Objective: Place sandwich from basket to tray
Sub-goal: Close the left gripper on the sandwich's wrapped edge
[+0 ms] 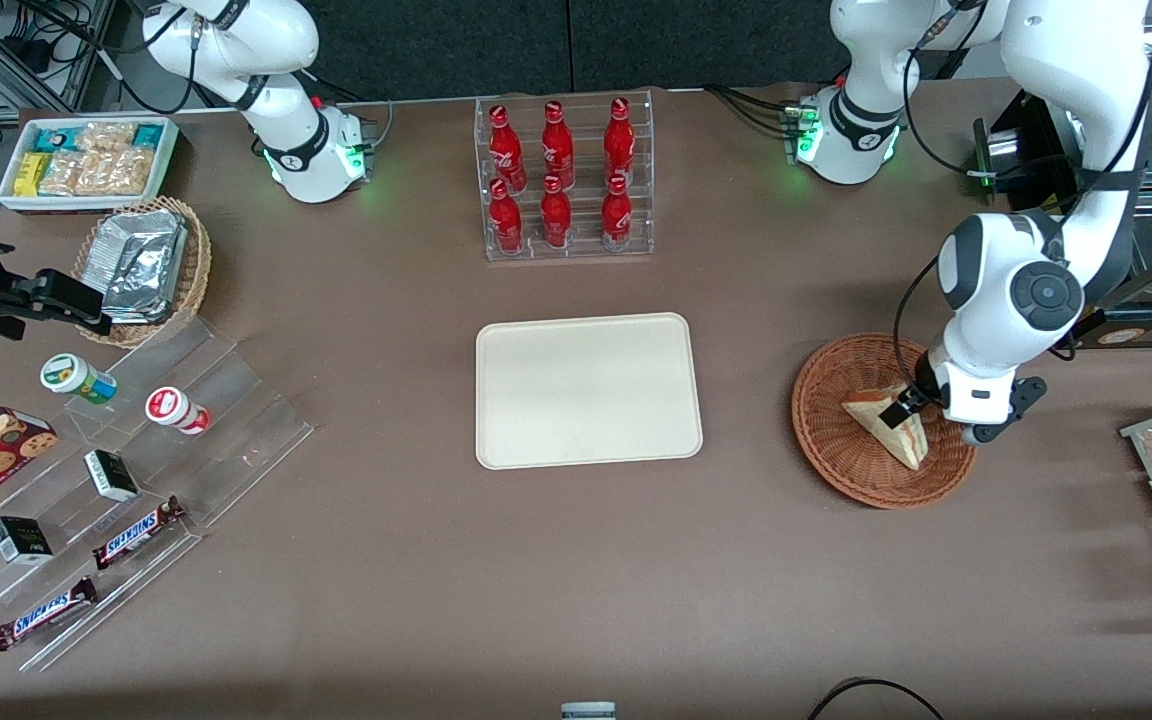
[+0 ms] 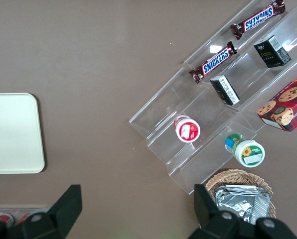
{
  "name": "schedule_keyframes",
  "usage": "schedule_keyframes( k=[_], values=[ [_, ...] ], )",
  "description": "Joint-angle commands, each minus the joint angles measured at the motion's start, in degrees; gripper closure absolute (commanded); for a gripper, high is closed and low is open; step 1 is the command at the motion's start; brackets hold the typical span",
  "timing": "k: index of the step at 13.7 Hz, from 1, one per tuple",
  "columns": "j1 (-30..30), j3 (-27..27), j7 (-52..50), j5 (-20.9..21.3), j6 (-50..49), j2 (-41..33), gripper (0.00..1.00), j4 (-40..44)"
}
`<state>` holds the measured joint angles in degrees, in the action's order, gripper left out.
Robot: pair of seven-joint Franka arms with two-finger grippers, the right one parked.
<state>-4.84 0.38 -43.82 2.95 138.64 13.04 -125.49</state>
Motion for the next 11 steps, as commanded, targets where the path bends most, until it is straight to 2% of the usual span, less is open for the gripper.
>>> schedule_keyframes(
  k=[1, 4, 5, 6, 8, 9, 10, 11],
  values=[
    [-0.6, 0.1, -1.3, -0.1, 1.7, 0.6, 0.00, -0.3],
    [-1.0, 0.1, -1.4, -0.1, 1.9, 1.3, 0.00, -0.4],
    [-1.0, 0.1, -1.4, -0.1, 1.9, 1.5, 0.03, -0.4],
    [-1.0, 0.1, -1.4, -0.1, 1.6, 1.6, 0.20, -0.4],
    [-1.0, 0.1, -1.7, 0.0, 0.8, 2.0, 0.75, -0.5],
    [-1.0, 0.1, -1.7, 0.0, 0.0, 1.9, 0.95, -0.4],
    [-1.0, 0.1, -1.5, 0.0, -1.1, 1.6, 1.00, 0.0],
    [-1.0, 0.1, -1.4, 0.0, -2.2, 1.5, 1.00, 0.6]
  ],
)
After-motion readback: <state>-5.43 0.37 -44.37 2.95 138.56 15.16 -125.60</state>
